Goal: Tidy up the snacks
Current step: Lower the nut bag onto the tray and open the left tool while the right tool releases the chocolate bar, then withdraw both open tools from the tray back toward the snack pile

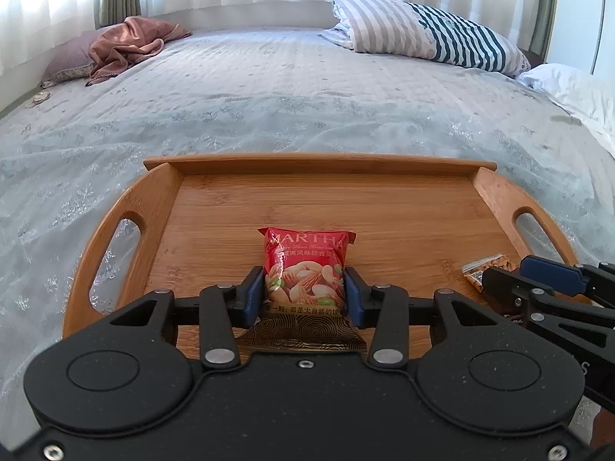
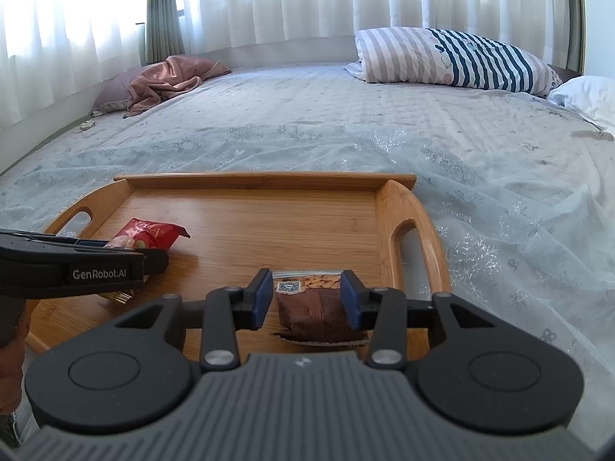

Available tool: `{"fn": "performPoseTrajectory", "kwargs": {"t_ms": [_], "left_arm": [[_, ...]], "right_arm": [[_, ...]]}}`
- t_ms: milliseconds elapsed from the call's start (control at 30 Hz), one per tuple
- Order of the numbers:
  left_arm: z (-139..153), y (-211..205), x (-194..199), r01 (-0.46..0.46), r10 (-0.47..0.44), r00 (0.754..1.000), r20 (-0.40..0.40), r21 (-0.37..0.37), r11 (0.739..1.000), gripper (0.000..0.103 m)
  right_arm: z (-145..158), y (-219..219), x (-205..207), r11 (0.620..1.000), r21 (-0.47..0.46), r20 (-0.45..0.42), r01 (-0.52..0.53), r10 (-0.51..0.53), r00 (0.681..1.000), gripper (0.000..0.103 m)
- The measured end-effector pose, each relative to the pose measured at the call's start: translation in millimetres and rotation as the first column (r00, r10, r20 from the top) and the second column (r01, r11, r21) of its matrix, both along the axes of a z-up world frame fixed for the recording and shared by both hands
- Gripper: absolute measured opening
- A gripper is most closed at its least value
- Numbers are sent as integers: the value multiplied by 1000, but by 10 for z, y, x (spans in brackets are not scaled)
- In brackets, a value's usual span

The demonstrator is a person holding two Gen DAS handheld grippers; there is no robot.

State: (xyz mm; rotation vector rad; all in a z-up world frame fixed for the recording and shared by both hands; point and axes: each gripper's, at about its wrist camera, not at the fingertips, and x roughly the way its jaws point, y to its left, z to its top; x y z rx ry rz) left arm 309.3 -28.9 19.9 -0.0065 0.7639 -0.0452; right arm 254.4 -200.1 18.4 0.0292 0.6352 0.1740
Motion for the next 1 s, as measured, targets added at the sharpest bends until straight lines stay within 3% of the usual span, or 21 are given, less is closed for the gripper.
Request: {"fn": "performPoseTrajectory", "kwargs": {"t_ms": [167,267,500,700,1000], "left_arm": [[-3,0,-10,5,-5,1000,3,7,1000,43],[3,4,-36,9,-10,1000,5,10,1000,51],[96,81,-191,7,-7,1000,23,11,1000,87],[252,127,-432,25,-27,998,61,23,999,97],[457,192,-883,36,-36,994,107,6,999,102]], "right_arm": [[25,-3,-29,1000,13,3,-6,6,1000,51],[58,-4,-55,1000,17,13,-11,11,1000,58],[170,-9,-173,999,34,36,-8,7,999,71],[280,-8,-327,1000,17,72,-15,14,997,86],[417,-4,-608,999,20,92,-35,33,995,92]]}}
